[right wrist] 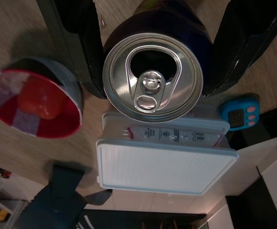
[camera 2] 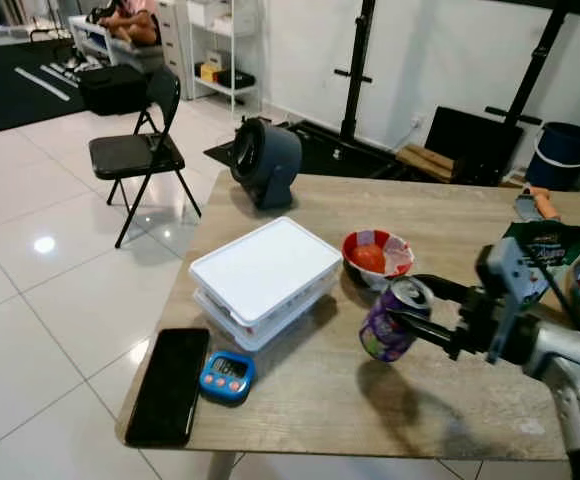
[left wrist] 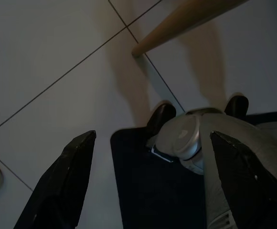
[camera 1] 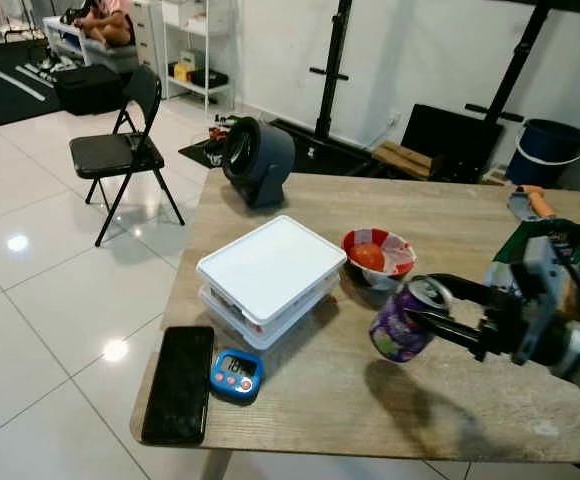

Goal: Restocking fridge

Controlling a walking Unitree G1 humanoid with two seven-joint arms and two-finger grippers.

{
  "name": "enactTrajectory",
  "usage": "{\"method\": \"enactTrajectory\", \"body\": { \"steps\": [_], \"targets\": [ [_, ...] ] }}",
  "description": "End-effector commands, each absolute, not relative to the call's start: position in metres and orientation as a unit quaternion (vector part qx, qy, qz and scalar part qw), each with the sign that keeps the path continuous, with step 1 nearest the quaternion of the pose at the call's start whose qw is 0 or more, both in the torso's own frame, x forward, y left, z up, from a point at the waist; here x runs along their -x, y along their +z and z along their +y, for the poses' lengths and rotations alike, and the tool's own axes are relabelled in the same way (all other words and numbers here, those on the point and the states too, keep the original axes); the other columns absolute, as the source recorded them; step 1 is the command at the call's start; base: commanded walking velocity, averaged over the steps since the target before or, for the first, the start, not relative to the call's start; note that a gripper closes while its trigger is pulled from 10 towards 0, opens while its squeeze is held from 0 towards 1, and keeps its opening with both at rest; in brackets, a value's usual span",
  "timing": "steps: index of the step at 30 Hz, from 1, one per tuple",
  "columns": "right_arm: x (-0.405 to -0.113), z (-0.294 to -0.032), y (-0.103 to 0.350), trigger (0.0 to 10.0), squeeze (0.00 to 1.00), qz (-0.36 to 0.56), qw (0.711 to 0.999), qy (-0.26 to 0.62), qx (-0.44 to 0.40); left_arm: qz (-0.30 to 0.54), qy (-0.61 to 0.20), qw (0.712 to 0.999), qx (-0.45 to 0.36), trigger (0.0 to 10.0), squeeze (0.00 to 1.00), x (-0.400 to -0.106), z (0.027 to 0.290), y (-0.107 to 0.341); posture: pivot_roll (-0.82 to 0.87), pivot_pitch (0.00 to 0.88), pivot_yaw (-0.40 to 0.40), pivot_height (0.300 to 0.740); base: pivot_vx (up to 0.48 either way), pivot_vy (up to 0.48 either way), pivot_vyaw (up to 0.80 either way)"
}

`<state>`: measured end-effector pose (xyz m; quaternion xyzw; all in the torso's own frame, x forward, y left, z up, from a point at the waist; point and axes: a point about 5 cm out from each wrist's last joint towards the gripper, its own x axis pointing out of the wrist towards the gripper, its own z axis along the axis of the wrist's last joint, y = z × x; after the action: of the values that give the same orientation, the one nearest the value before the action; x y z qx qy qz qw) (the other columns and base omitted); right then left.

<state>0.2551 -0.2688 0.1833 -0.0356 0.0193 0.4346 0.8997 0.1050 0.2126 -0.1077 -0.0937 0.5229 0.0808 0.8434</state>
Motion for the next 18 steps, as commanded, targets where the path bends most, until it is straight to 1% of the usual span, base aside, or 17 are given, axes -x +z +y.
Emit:
{"method": "enactTrajectory", "body": {
  "steps": [1,18],
  "targets": [
    [-0.2507,-0.2716,0.1881,10.0,0.0,0.014,0.901,0.433,0.036,0.534,0.071,0.838,0.089,10.0,0.0,-0.1024,0.2069,-0.1097,-0.03,0.0,-0.041,0.74,-0.379,0.0,0.0],
    [-0.2408,-0.2742,0.1821,10.0,0.0,0.033,0.906,0.421,0.026,0.538,0.067,0.837,0.076,10.0,0.0,-0.1012,0.2102,-0.1096,-0.03,0.0,-0.037,0.74,-0.403,0.0,0.0]
  ]
}}
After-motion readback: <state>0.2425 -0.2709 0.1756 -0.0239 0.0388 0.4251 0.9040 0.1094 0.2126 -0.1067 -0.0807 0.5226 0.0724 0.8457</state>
